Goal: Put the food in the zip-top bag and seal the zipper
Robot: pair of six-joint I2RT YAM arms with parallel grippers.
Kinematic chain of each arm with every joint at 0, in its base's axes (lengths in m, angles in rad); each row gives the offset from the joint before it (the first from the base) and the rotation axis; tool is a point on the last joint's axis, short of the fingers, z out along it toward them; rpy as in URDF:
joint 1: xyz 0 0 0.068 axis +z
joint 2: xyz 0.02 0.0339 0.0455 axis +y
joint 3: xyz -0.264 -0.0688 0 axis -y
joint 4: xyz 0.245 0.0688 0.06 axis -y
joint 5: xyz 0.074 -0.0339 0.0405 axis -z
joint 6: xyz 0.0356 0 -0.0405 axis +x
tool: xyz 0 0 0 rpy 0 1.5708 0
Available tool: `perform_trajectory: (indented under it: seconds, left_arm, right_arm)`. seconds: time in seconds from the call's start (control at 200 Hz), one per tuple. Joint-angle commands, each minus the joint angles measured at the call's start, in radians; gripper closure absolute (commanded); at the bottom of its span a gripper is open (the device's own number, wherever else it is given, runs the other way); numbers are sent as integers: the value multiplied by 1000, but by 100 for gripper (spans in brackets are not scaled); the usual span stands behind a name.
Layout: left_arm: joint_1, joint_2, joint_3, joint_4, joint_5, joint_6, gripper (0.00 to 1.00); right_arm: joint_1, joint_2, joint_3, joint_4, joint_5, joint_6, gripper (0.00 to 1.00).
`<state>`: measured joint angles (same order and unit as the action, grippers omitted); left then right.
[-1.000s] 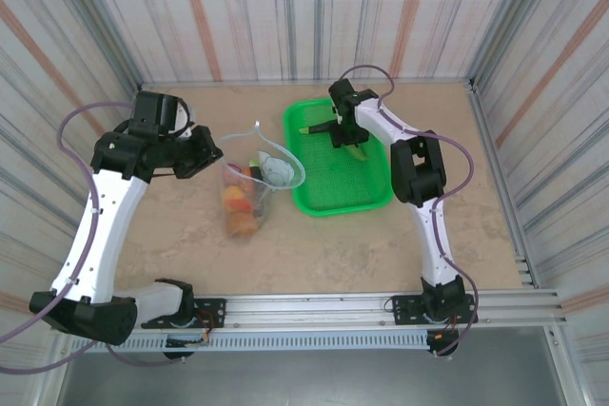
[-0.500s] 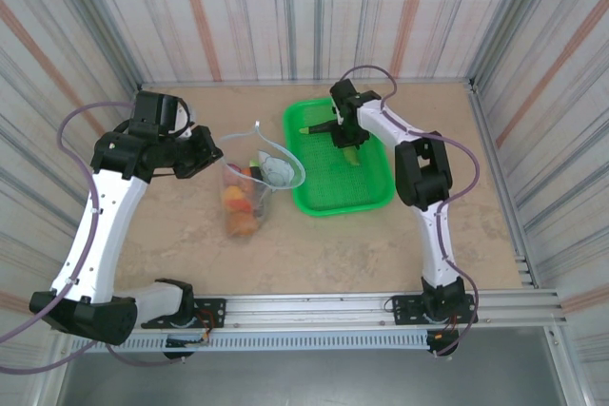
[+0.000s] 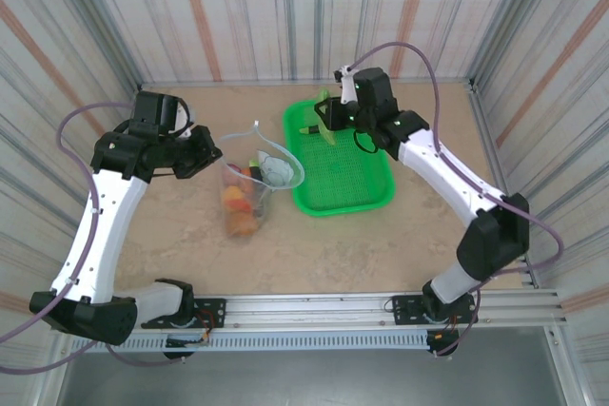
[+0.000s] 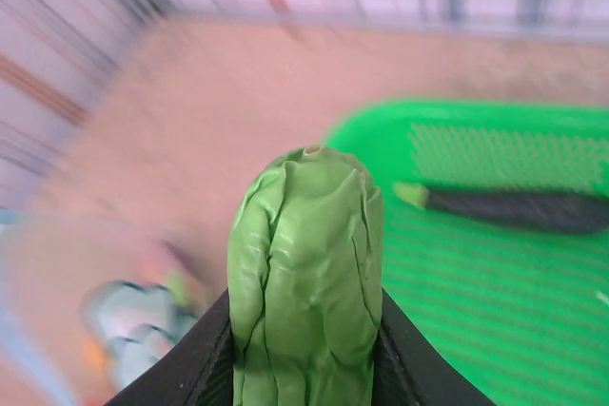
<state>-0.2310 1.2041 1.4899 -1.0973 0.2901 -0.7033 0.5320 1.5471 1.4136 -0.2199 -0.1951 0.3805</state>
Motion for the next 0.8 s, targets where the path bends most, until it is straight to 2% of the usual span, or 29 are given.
perform_trajectory:
  seconds: [0.0,0.12,0.281,0.451,0.651,0.791]
  left_arm:
    - [-5,-5,24,-18,-14,-12,100]
    - [-5,-4,23,-16,-14,-20,100]
    - [-5,3,32,-15,-10,-26,100]
    - [-4,8,33,-11,-3,-31,100]
    - [1,9,27,5,23,-41,100]
    - [3,11,32,16,36,-42,100]
  right_arm:
    - [44,-54,-116,337,-107,112,74]
    - [128,-56,-178,530,-148,71,73]
    - [208,19,-257,853,-188,34,72]
    - [273,126,-292,1103,-221,0,69]
    - [316,210,-347,1195,-252,-11,66]
    - [327,268,-362,1163,-258,-2,65]
